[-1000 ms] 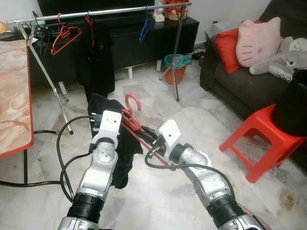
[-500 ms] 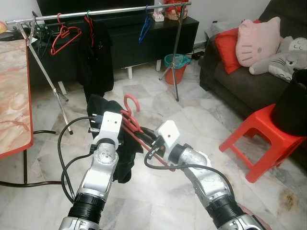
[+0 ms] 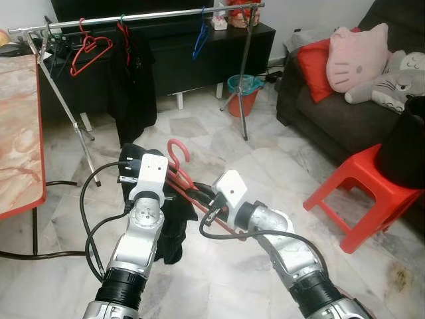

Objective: Hang hanger

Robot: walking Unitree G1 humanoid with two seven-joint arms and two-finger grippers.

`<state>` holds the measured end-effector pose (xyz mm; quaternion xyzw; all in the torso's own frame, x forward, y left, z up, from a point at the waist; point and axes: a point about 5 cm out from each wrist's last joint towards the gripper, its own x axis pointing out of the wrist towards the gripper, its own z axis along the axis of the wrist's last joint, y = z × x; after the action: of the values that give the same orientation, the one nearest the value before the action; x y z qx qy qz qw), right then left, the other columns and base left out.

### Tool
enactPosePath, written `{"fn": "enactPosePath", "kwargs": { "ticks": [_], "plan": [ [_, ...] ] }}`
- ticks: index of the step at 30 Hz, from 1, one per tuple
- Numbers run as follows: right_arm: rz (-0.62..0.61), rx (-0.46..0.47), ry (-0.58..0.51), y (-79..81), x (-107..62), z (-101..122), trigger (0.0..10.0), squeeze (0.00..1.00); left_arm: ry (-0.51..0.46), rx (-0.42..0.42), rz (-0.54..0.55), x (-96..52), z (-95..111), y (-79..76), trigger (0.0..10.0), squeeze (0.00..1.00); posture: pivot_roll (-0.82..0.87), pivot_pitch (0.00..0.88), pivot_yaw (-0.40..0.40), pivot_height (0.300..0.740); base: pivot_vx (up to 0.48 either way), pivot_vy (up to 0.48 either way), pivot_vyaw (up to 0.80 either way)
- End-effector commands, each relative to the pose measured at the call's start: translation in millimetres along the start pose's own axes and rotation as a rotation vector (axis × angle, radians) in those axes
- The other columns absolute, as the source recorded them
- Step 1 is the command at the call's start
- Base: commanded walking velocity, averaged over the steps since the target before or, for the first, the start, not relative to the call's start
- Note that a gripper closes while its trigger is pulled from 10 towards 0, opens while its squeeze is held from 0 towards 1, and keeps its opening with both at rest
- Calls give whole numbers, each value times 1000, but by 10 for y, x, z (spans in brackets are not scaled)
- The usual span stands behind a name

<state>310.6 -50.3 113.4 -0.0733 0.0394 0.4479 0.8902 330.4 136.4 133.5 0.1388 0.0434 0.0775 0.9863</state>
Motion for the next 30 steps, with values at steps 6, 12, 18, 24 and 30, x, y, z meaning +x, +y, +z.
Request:
{"fn": "enactPosePath", "kwargs": {
  "ticks": [6, 12, 18, 24, 30],
  "plan": [
    [30, -123, 89, -56, -112, 50, 0, 0, -56, -59, 22, 30, 112, 61, 0, 0, 40, 46, -48, 740, 0, 0, 0],
    [87, -198, 262, -94, -352, -91, 0, 0, -95, -78, 39, 44, 195, 123, 0, 0, 40, 46, -48, 740, 0, 0, 0],
    [197, -213, 340, -55, -598, -105, 0, 0, -72, -91, 74, 63, 140, 206, 0, 0, 24, 53, -47, 740, 0, 0, 0],
    [151, -167, 346, -77, -713, -87, 0, 0, -59, -212, 140, 76, 124, 325, 0, 0, 23, 53, -47, 740, 0, 0, 0],
    [155, -74, 245, -38, -768, 48, 0, 0, -30, -205, 159, 93, 60, 400, 0, 0, 22, 55, -43, 740, 0, 0, 0]
  ]
}}
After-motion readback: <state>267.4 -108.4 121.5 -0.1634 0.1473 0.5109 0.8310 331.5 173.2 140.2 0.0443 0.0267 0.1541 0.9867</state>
